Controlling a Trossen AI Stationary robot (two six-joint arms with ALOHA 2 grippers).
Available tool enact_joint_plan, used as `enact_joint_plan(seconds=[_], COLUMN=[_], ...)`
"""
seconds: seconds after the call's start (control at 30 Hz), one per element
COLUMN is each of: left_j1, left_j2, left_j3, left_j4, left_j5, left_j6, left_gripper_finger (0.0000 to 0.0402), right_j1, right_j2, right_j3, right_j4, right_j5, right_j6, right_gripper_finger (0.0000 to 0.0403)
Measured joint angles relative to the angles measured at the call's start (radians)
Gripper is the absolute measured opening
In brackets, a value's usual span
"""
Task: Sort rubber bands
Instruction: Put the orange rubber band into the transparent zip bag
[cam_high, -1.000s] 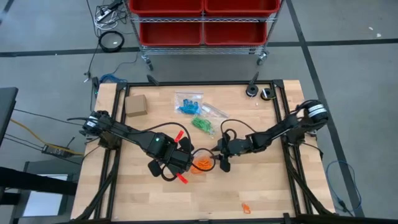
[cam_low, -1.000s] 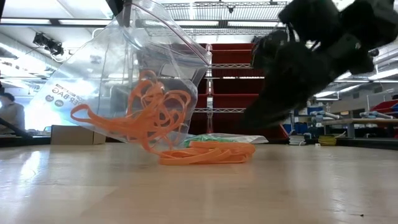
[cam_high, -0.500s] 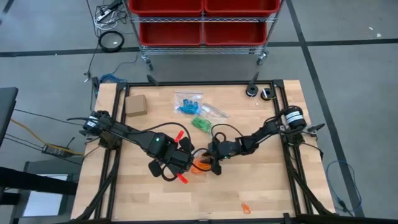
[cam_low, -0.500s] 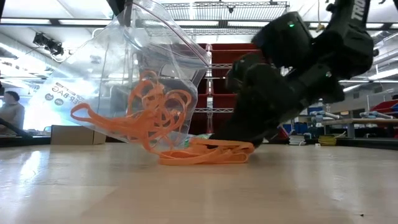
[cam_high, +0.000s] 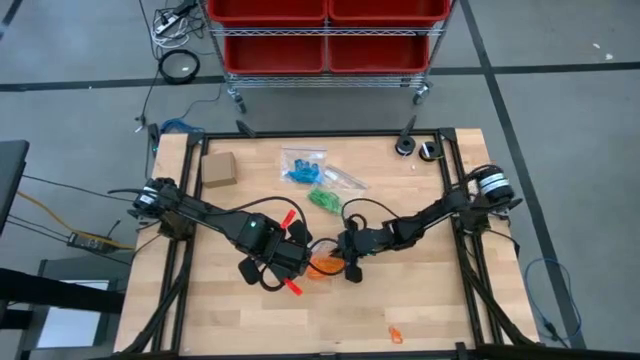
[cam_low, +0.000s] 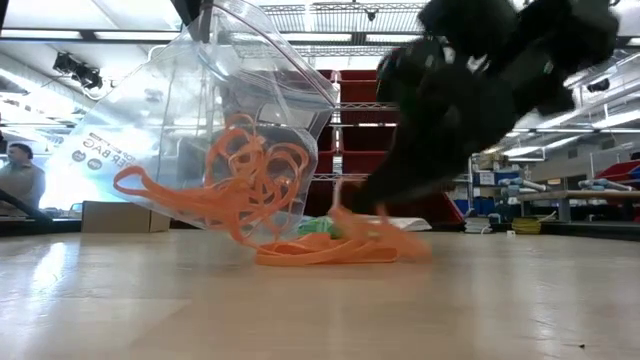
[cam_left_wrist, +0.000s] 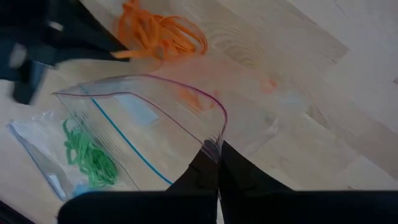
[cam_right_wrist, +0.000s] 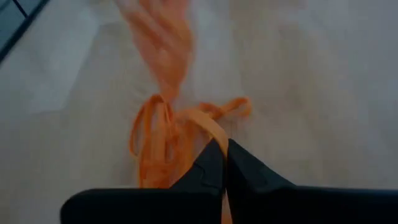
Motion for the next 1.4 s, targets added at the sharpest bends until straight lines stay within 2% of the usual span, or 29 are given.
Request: enact_joint_plan(seconds=[0.13,0.23,0.37,0.5,0.63,0.83,1.0,1.13,1.27,1.4], left_j1=[0.0,0.0,0.0,0.0,0.0,0.0,0.0,0.0,0.0,0.0], left_j2=[0.0,0.0,0.0,0.0,0.0,0.0,0.0,0.0,0.0,0.0], left_j3=[0.0,0.0,0.0,0.0,0.0,0.0,0.0,0.0,0.0,0.0], left_j4=[0.0,0.0,0.001,0.01,0.011,0.017,0.017,0.016,0.013,0.016], left_j5=[0.0,0.0,0.0,0.0,0.0,0.0,0.0,0.0,0.0,-0.001], left_j6=[0.0,0.0,-0.002,-0.004,-0.004,-0.003,-0.002,-0.003,-0.003,-0.003], left_gripper_finger=[0.0002,0.0002,0.0002,0.0002,0.0002,0.0002,0.0002,0.0002,0.0002,0.0002], right_j1=[0.02,0.028,0.027,0.021,0.002,-0.026,-0.042,-0.042,-0.037,-0.036], right_j2=[-0.144,-0.245,-0.339,-0.369,-0.335,-0.206,-0.082,-0.007,0.029,0.032], right_j3=[0.0,0.0,0.0,0.008,0.073,0.204,0.304,0.362,0.387,0.388], right_j4=[-0.116,-0.131,-0.072,0.032,0.044,0.041,0.035,-0.051,-0.144,-0.173], right_j5=[0.096,0.171,0.194,0.219,0.219,0.201,0.135,0.09,0.052,-0.051], right_j6=[-0.022,-0.059,-0.131,-0.212,-0.26,-0.313,-0.314,-0.295,-0.257,-0.214], right_gripper_finger=[0.0001,0.0001,0.0,0.0,0.0,0.0,0.0,0.0,0.0,0.0001])
